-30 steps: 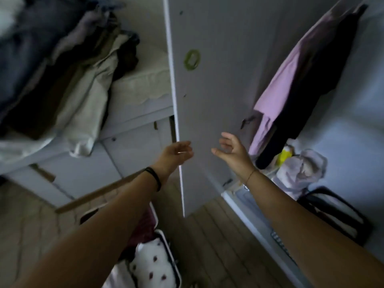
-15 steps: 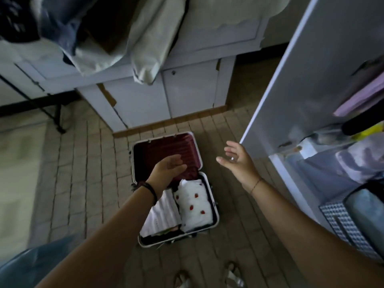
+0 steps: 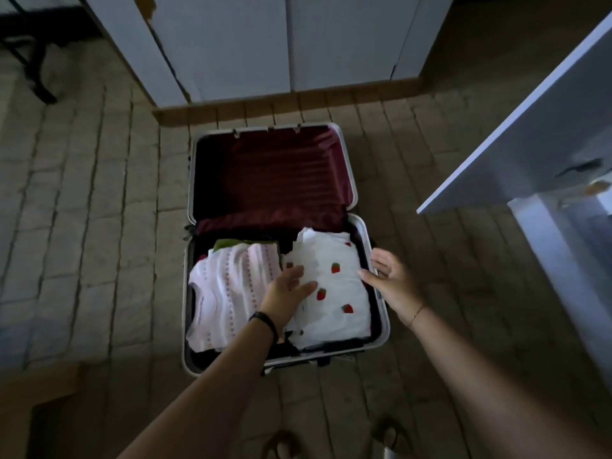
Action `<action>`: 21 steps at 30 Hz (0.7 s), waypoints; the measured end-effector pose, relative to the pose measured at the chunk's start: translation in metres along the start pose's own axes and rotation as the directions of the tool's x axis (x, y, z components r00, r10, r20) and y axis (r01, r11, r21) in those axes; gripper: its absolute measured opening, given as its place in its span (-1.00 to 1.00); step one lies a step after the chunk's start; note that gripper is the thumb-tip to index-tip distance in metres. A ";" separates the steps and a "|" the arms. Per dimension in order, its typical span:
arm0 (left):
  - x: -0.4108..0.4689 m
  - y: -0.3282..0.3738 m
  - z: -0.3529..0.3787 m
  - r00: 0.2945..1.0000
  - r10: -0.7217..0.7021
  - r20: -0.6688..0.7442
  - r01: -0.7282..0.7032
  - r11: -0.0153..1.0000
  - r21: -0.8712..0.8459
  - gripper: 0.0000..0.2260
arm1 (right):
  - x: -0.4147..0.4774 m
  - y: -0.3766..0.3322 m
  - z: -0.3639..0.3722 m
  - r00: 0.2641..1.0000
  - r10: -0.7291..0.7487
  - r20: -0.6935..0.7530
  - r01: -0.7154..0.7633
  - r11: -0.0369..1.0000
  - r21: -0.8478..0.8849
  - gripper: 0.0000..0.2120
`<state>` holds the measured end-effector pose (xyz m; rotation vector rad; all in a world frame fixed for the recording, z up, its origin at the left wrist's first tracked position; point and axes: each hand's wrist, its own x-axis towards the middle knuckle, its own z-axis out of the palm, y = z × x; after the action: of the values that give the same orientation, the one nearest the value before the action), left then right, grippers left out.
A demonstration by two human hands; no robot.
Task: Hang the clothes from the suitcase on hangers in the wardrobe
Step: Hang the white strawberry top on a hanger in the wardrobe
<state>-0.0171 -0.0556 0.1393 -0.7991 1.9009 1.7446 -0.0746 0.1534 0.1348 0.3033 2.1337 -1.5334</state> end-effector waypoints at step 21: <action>0.157 -0.137 0.060 0.994 -0.103 -0.022 0.086 0.915 -0.394 -0.59 | 0.123 0.161 0.067 0.999 0.037 -0.014 -0.036 0.999 0.030 -0.60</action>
<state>-0.0446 -0.0202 -0.0726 -1.0581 1.5222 2.0931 -0.0900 0.1339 -0.0772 0.3632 2.1066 -1.5485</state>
